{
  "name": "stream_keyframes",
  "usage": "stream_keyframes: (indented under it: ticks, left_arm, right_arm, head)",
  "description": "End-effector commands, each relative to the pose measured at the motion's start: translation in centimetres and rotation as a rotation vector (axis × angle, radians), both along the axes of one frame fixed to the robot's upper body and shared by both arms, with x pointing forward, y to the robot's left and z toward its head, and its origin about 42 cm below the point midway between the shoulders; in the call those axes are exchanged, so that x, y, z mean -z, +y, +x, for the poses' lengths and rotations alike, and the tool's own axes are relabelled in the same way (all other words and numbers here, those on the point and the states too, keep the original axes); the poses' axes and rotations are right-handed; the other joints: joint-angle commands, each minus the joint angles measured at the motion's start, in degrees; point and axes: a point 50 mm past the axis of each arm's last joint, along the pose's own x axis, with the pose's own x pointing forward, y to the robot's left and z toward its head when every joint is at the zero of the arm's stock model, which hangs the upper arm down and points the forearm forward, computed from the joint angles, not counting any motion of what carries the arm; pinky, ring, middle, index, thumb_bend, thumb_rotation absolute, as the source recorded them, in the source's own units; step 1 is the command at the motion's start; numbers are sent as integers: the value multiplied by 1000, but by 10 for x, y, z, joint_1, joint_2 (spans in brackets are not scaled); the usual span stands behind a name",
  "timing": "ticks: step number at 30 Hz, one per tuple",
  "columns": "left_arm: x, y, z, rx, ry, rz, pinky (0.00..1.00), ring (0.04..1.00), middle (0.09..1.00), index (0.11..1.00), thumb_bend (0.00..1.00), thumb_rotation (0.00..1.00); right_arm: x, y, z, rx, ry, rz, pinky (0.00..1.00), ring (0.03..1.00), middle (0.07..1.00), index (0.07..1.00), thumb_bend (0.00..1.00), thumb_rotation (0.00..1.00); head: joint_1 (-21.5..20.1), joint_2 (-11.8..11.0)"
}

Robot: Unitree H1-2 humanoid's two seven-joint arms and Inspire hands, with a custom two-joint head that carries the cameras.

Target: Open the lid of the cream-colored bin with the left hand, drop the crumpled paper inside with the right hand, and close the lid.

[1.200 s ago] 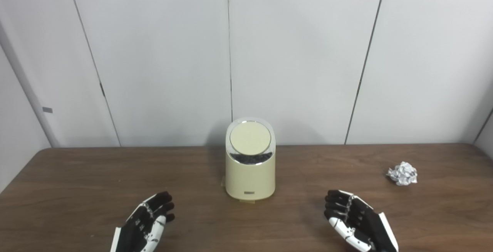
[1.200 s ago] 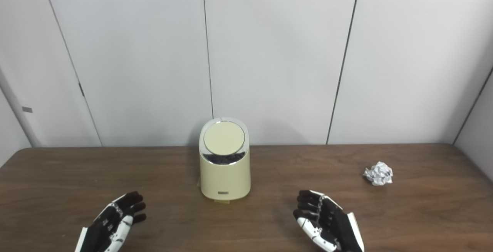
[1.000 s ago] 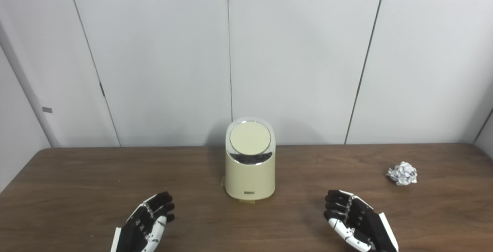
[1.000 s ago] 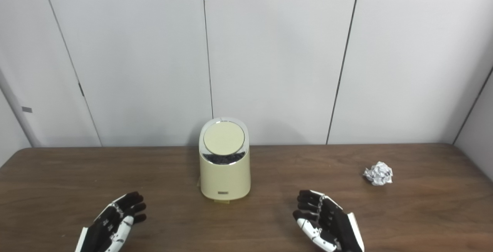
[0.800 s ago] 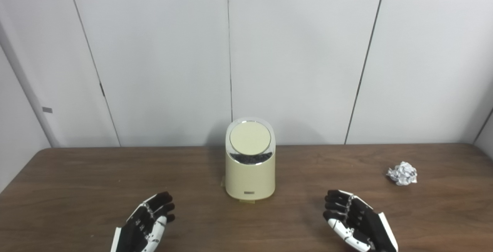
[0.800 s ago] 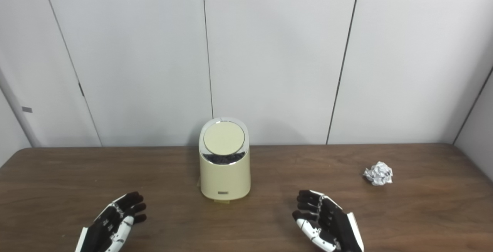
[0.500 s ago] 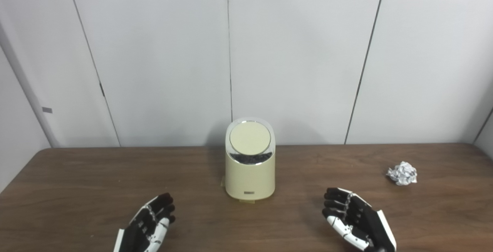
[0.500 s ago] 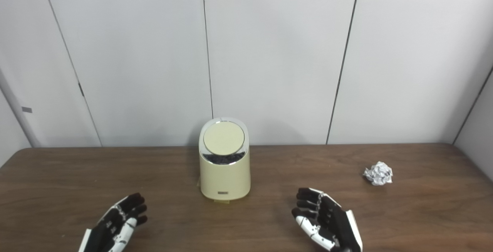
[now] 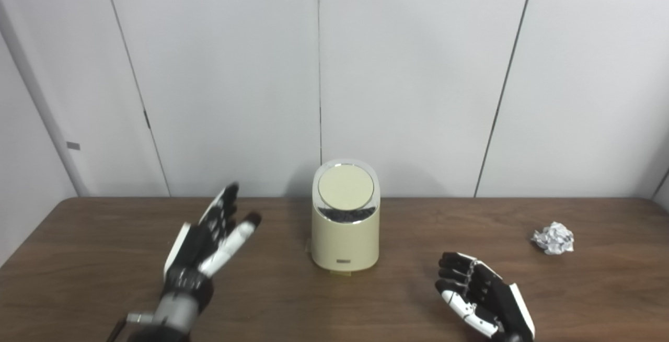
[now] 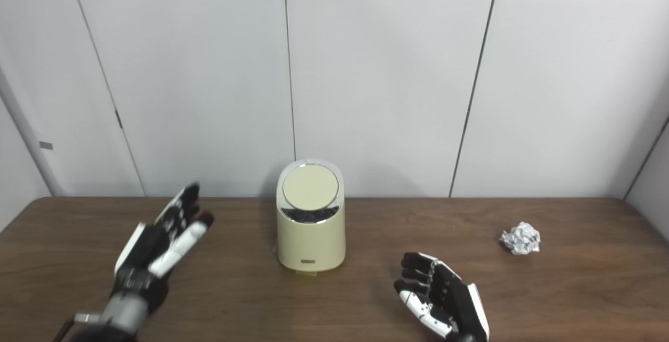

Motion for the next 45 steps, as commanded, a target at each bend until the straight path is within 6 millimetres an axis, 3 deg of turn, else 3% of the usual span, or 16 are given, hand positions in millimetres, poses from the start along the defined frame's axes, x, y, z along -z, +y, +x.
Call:
stream_keyframes:
  ticks: [1,4,12,16,20,29,39,45]
  left_arm:
    - [-24,-6,13,-9,-72,51,1000,1000,1000,1000,836,513]
    - [-37,-12,29,-21,-106,119,1000,1000,1000,1000,880,562]
    - [-61,-27,63,-24,-143,283,989,1000,1000,1000,907,329]
    - [-70,-37,77,-49,-152,417,983,1000,1000,1000,940,336]
    - [-76,-51,89,-85,-161,511,907,1000,1000,1000,973,338]
    - [-74,-77,112,-90,-160,619,869,1000,1000,1000,963,298]
    - [-64,-92,125,-93,-153,647,987,1000,1000,1000,949,279]
    - [-59,-94,131,-95,-137,662,991,1000,1000,1000,945,289]
  right_arm:
    - [-5,4,4,-9,-44,13,640,708,706,681,275,159]
    - [-5,5,4,-5,-44,3,632,708,708,681,279,161]
    - [-5,6,5,-15,-47,8,635,706,709,683,271,144]
    - [-4,8,6,-15,-53,2,635,708,712,686,268,153]
    - [-4,11,7,-16,-53,23,638,712,712,684,264,128]
    - [-4,17,7,-18,-55,14,626,705,713,684,263,158]
    - [-6,21,5,-23,-55,12,610,700,714,684,251,113]
    - [-7,22,4,-24,-47,18,607,695,709,678,258,111]
  head:
    - [0,0]
    - [1,1]
    - [2,-1]
    - [1,-2]
    - [-3,-4]
    - [-10,-5]
    - [-16,-5]
    - [-17,-4]
